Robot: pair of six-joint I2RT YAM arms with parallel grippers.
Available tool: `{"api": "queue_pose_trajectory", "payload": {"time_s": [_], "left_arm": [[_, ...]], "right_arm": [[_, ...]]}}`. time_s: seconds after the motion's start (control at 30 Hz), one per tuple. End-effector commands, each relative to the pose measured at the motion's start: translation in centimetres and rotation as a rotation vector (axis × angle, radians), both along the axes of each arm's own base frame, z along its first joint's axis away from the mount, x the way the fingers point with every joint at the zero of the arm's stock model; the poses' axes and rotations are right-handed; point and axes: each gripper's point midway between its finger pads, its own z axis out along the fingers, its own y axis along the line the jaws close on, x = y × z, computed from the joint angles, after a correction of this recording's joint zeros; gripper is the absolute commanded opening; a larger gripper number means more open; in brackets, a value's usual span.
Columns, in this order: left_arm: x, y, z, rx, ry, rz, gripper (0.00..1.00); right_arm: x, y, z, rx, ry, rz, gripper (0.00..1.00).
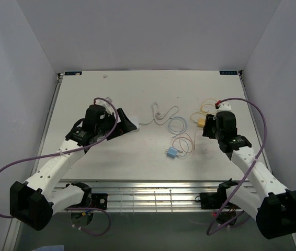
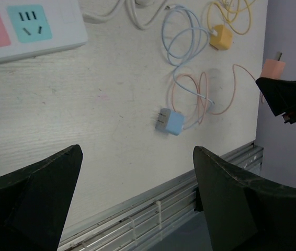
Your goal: Insert the plug
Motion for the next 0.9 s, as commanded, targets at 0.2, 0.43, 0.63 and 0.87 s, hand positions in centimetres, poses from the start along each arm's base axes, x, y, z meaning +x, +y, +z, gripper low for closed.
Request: {"api": "queue_pose_trajectory", "payload": {"time_s": [0.2, 0.43, 0.63, 0.87], "left_arm": [[-2.7, -7.6, 8.0, -0.244, -0.235, -0.256, 0.98], [-6.5, -12.8, 12.9, -0.467, -0.440, -0.458, 0.98], [-8.3, -14.0, 16.4, -0.588, -0.561, -0.508, 0.98], [-7.9, -14.7, 17.6, -0.637, -0.615, -0.464, 0.98]], "right_arm": [[-2.8, 7.2, 11.2, 0.338, -0.203, 0.329, 0.33], [-9.0, 14.5, 18.6, 0.795, -0.355, 0.803, 0.32], [-13.2, 15.7, 21.7, 1.033, -0.346, 0.994, 0.32], [-14.9, 15.9, 23.3, 1.082, -0.370, 1.058, 0.32]]}}
